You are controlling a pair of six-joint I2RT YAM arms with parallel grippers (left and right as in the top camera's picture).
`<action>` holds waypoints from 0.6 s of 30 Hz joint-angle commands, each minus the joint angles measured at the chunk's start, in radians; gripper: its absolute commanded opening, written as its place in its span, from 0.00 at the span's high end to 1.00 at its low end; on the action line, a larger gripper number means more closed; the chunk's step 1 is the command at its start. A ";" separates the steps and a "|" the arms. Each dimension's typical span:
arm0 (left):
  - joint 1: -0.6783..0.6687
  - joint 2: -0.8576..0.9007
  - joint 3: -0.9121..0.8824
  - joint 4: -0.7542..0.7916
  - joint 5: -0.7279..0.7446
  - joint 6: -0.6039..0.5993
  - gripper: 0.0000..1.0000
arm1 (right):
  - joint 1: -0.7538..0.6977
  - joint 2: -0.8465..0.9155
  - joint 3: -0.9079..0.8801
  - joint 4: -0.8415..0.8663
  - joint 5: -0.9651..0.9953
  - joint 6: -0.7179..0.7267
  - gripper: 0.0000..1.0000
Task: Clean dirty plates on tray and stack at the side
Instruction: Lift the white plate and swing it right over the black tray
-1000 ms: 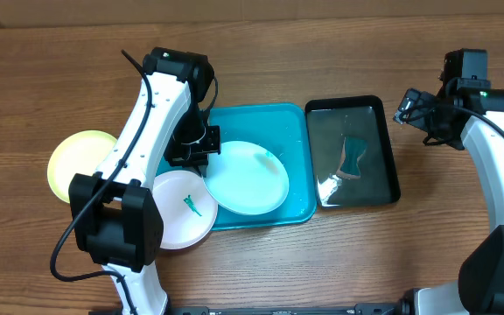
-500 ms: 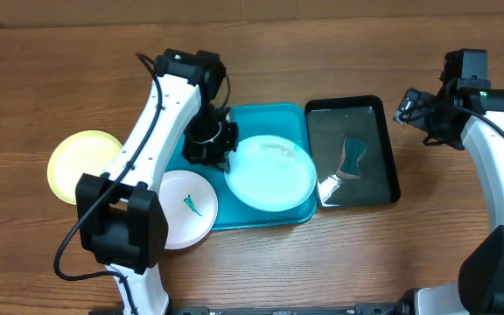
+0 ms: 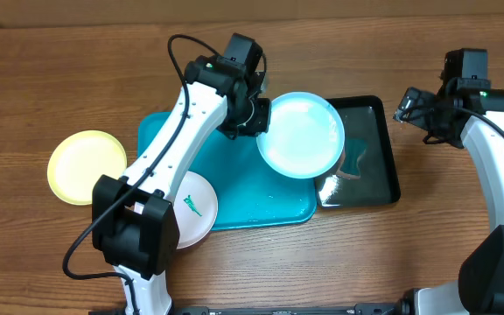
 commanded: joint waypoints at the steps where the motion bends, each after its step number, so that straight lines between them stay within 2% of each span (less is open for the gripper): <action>1: -0.037 0.003 0.044 0.026 -0.105 0.013 0.96 | 0.000 -0.005 0.014 0.036 0.002 0.007 0.00; 8: -0.091 0.003 0.159 0.015 -0.280 0.044 0.96 | 0.000 -0.005 0.014 0.064 -0.024 0.009 0.00; 12: -0.129 0.003 0.206 0.014 -0.354 0.071 0.96 | -0.017 -0.005 0.014 0.074 -0.179 0.026 0.00; 18: -0.213 0.003 0.223 0.071 -0.547 0.116 0.96 | -0.085 -0.005 0.014 0.120 -0.356 0.027 0.00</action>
